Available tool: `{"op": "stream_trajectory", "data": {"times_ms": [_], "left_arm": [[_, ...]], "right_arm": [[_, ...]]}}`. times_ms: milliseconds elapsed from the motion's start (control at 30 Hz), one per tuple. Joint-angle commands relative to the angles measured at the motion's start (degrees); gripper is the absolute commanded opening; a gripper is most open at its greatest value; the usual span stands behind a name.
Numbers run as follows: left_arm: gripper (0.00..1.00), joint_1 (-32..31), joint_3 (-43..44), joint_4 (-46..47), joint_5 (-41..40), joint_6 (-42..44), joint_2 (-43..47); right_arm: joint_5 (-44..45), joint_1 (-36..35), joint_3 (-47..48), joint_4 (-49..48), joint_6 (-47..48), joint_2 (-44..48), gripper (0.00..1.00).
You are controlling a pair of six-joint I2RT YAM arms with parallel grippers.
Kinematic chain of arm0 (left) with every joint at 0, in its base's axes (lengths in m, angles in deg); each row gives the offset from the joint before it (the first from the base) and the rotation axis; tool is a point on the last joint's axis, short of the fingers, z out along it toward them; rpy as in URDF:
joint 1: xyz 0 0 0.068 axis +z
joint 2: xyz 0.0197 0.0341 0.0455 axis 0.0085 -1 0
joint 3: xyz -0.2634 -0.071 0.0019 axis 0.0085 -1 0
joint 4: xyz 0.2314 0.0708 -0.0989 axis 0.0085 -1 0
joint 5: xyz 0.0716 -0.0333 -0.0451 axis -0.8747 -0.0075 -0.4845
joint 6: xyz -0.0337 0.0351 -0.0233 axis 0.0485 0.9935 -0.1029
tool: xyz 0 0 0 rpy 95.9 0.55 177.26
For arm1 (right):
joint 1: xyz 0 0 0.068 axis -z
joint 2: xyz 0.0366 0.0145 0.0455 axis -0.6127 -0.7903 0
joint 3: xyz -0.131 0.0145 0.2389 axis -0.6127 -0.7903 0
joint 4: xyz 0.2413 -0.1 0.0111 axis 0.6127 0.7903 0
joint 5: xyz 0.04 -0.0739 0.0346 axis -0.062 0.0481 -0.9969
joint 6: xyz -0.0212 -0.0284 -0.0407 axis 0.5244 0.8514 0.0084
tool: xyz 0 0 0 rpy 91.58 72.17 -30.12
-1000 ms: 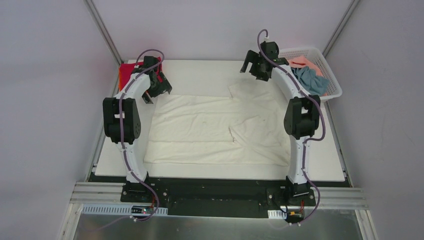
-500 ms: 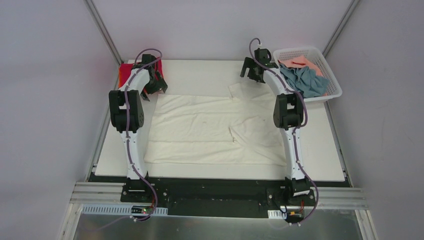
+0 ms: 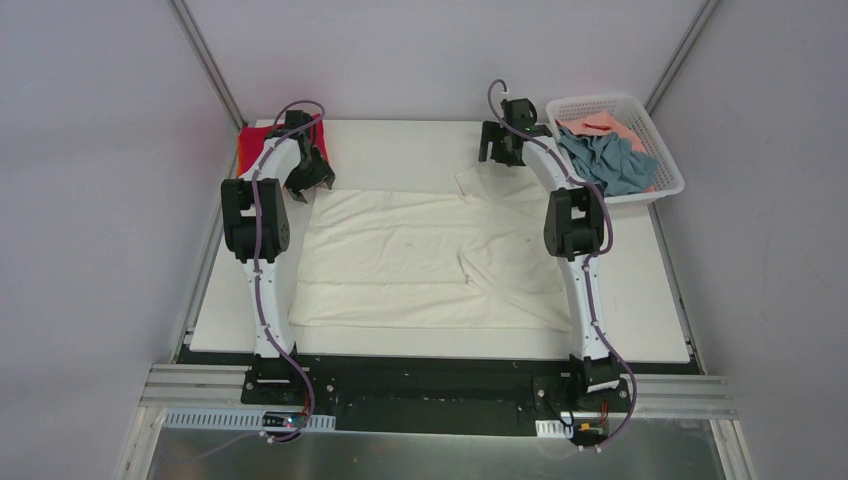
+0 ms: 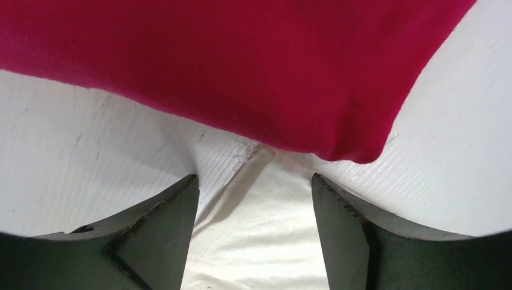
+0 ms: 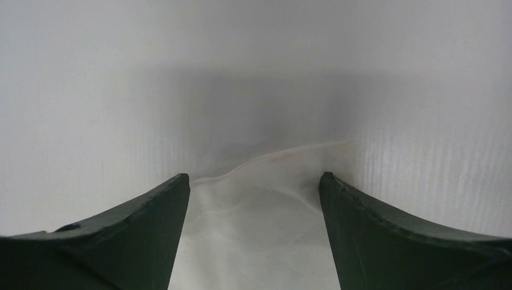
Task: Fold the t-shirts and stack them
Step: Grab the side of the flattened tshirt furthest away from the robot with both arms
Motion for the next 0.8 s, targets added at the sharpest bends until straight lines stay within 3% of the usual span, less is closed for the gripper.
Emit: {"op": "stream_trajectory", "data": {"times_ms": [0,233,367,467,700,767], "left_arm": [[0.63,0.13,0.56,-1.5,2.28,-0.24,-1.54],[0.46,0.13,-1.1,-1.49,2.85,-0.19,-0.64],[0.25,0.13,-0.65,-1.49,3.93,-0.05,-0.97],[0.02,0.13,0.11,-1.49,4.65,0.32,-1.09],[0.0,0.04,0.81,-1.41,6.14,1.68,-0.28],[0.0,-0.03,0.78,-1.4,6.03,2.47,0.37]], "right_arm": [[-0.55,-3.24,2.13,3.82,5.99,-0.36,0.79],[-2.04,-3.95,2.04,4.46,4.88,-0.4,0.55],[-0.16,-3.86,-0.16,2.89,4.1,0.94,0.41],[1.97,-3.64,-0.65,1.68,3.22,1.85,0.29],[1.0,-3.49,-3.78,-2.74,2.35,5.01,0.02],[0.96,-3.46,-4.59,-3.93,2.2,6.0,0.0]]}}
